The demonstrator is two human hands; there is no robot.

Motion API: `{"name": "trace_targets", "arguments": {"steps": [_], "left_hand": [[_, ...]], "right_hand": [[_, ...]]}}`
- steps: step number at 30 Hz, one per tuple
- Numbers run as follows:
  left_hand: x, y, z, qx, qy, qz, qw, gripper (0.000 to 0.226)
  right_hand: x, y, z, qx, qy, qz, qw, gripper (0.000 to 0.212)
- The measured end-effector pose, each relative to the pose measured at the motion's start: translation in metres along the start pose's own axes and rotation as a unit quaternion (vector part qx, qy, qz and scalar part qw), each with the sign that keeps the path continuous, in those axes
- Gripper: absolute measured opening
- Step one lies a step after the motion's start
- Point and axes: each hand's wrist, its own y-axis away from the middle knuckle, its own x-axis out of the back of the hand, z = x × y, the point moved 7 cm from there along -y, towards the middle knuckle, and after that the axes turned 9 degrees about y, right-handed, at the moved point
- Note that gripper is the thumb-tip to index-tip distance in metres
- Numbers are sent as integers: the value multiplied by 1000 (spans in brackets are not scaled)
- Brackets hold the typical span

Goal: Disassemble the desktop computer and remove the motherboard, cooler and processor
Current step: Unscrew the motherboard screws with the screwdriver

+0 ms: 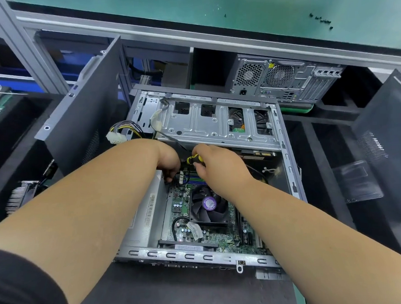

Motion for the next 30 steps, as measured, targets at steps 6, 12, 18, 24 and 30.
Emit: {"name": "trace_targets", "arguments": {"steps": [6,12,18,24,30], "left_hand": [[0,-1,-1,3,-1,2,1000,19],[1,-1,0,-7,19,8,1000,23],[1,0,2,-8,19,12,1000,21],[2,-1,0,-28,12,8,1000,28],[3,0,0,-36,-12,13,999,26]], "right_hand": [[-1,-1,-2,2,5,-5,1000,28],[-3,-2,-2,1,0,-13,1000,27],[-4,-3,-3,4,4,-15,1000,27],[-1,-4,-18,56,123,22,991,28],[3,-3,-25,41,184,61,980,35]]}}
